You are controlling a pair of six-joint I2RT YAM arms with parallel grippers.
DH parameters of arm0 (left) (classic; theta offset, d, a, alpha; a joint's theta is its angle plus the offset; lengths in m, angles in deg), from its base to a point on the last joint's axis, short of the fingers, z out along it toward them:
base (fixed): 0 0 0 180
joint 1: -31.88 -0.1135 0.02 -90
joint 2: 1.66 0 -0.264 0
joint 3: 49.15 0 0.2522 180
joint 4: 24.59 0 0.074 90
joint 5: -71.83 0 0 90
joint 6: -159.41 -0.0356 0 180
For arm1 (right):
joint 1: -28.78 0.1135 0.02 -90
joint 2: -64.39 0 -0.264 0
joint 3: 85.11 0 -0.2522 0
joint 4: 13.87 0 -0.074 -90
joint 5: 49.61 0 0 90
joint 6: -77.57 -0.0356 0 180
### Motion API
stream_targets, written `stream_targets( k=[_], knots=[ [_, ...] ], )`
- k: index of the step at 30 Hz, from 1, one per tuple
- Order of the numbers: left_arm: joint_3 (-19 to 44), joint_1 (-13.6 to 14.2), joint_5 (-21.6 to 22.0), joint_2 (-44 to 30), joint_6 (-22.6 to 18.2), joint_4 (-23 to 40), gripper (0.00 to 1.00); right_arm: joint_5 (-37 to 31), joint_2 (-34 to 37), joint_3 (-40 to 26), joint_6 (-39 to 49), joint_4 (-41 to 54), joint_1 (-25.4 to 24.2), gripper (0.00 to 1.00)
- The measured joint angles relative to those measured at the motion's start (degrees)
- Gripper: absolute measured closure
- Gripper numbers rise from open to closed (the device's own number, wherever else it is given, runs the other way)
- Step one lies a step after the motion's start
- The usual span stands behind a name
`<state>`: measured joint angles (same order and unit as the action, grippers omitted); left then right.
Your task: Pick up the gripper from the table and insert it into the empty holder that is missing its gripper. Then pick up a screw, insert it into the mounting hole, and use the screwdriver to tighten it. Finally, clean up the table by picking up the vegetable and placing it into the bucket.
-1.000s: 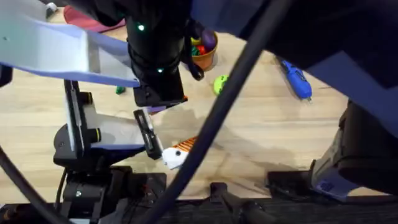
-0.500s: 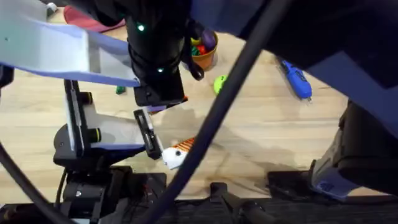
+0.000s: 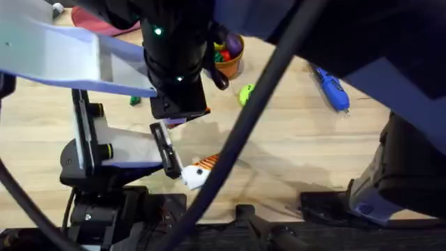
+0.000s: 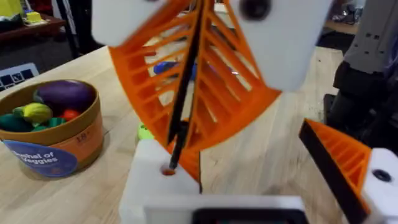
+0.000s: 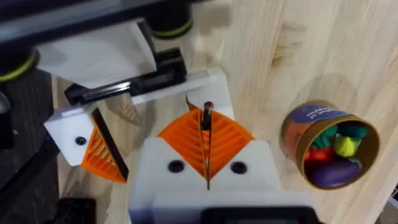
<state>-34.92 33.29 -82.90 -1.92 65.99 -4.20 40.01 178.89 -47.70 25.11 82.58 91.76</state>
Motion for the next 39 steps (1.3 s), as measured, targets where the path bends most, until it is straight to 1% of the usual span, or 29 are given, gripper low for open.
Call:
stream_targets(
  k=[13, 39],
  knots=[
    [0.0, 0.0, 0.0, 0.0, 0.0, 0.0, 0.015, 0.0, 1.6, 0.0, 0.0, -0.3, 0.0, 0.995],
    [0.0, 0.0, 0.0, 0.0, 0.0, 0.0, 0.015, 0.0, 2.2, 0.0, -1.1, -0.3, 0.0, 0.995]
  ],
)
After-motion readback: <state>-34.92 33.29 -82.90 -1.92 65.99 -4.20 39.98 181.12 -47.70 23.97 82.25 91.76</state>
